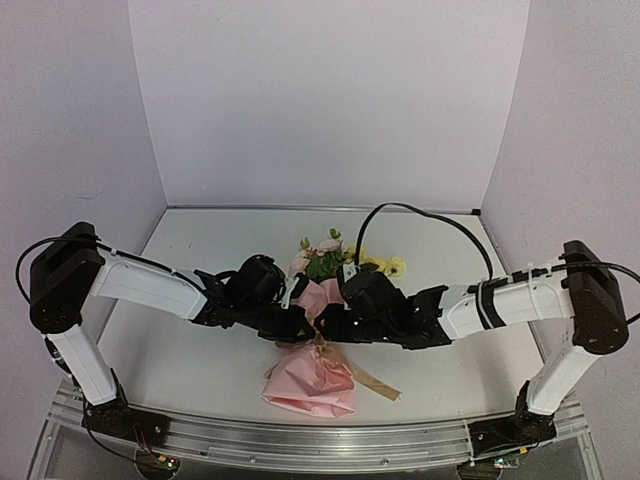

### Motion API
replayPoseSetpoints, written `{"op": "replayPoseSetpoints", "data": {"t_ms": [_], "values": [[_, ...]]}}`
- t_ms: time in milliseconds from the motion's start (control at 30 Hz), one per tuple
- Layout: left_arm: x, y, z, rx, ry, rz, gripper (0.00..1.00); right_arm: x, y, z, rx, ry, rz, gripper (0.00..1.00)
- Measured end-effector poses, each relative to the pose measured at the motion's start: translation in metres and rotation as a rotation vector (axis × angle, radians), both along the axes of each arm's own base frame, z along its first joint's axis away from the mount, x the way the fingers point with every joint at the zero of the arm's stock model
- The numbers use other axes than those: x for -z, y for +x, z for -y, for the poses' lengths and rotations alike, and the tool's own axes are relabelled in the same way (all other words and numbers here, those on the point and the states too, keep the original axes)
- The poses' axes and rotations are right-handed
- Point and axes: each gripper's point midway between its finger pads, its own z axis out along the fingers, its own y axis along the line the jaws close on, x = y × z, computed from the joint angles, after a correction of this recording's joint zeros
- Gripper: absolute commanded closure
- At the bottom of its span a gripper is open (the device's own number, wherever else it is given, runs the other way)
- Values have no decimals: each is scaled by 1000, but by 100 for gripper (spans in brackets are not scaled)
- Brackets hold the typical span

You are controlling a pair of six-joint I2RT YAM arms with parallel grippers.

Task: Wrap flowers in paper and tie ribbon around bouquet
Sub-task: Cross the half-tied ribbon over the folded bouquet.

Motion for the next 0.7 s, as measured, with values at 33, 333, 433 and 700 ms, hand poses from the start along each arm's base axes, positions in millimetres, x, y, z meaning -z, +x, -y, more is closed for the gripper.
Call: {"op": "replayPoseSetpoints", "data": {"t_ms": [33,333,433,700], "values": [[0,0,0,0,0,0,97,2,0,-1,-5,-14,-4,77],[0,0,0,1,0,1,97,26,-4,7,-13,-124,-49,79],[0,0,0,4,0,3,97,29,-4,8,-12,-140,-57,79],[0,-1,0,8,-1,3,98,30,-1,3,-14,-153,-60,79]]}}
